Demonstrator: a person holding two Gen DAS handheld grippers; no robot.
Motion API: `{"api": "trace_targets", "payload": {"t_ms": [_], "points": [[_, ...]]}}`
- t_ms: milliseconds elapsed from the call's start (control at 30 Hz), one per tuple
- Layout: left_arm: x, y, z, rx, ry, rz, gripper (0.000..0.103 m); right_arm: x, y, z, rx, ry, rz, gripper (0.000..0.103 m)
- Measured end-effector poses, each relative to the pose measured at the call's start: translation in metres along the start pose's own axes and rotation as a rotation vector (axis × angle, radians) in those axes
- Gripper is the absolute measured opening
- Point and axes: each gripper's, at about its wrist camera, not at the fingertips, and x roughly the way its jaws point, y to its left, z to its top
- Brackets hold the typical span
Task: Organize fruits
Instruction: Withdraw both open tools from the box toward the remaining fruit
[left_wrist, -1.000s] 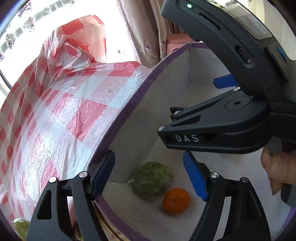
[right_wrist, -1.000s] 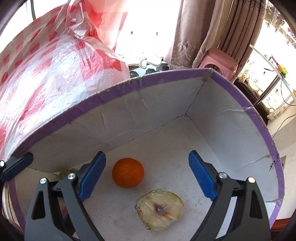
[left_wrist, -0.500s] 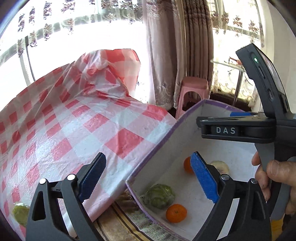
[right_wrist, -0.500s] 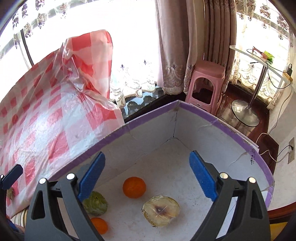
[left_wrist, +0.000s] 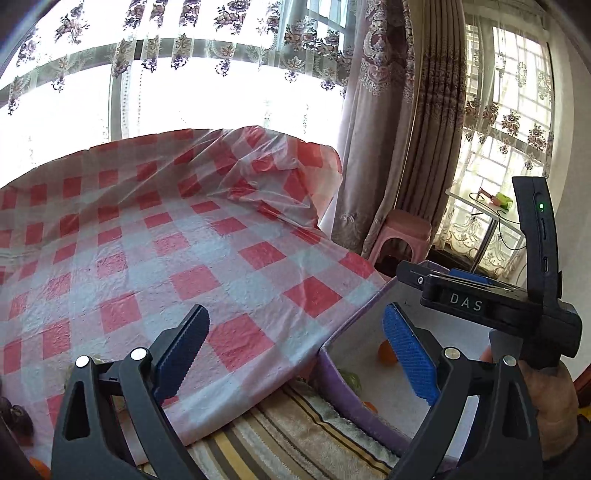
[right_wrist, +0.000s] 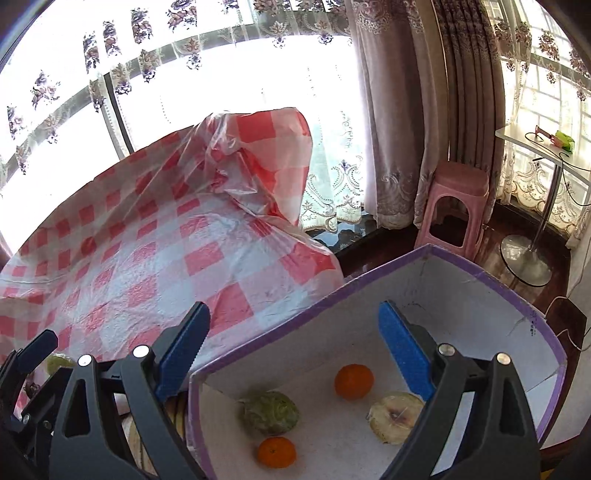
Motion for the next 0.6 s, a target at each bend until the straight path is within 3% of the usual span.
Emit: {"api": "trace_targets", "payload": {"t_ms": [333,600], "points": [[-0.05,0.051,-0.03,-0.068,-0.019,0.101,0.092,-0.007,0.075,-0.027,-0.091,-0.007,0.094,0.092],[-0.094,0.111,-0.059,-0.256,-0.027,0.174,0.092,-0.002,0.129,-0.055,-0.175,0.063,0.178,0.092]]}}
